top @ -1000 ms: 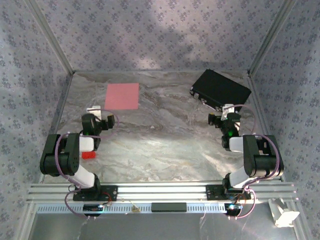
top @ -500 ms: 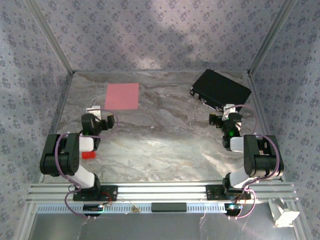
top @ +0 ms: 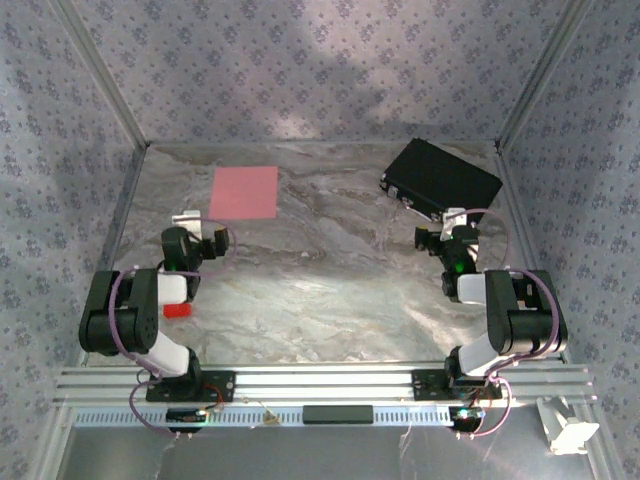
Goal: Fold a paper plane with a square sheet of paper (pick it up from the middle)
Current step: Move the square sheet of paper to the center of the table.
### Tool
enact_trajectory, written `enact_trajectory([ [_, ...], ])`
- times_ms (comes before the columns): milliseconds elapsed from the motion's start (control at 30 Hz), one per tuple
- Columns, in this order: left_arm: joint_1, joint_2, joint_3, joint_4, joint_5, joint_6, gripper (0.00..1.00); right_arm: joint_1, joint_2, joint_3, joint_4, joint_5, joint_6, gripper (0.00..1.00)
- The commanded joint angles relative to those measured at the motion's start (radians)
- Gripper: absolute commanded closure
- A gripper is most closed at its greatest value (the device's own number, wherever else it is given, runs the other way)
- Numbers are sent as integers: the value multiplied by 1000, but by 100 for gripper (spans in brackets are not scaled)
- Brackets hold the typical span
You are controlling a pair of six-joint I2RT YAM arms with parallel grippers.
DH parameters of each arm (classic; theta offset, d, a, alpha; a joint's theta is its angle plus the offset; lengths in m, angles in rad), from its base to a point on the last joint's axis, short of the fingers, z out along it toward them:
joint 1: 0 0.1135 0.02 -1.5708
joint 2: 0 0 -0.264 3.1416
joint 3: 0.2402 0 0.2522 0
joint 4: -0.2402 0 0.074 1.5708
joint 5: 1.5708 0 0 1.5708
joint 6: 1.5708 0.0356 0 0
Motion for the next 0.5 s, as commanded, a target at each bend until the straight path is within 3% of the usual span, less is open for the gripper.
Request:
enact_trajectory([
  [0, 9, -84, 88, -165, 2, -4, 0, 4, -15, -7, 13, 8, -19, 1],
  [167, 11, -189, 117, -361, -44, -63, 0, 0, -77, 18, -79, -35, -32, 1],
  [400, 16, -413, 86, -493, -116, -167, 0, 8, -305, 91, -400, -10, 48, 1],
  [467, 20, -429, 124, -563, -90, -176, 0, 8, -365, 123, -497, -14, 99, 1],
])
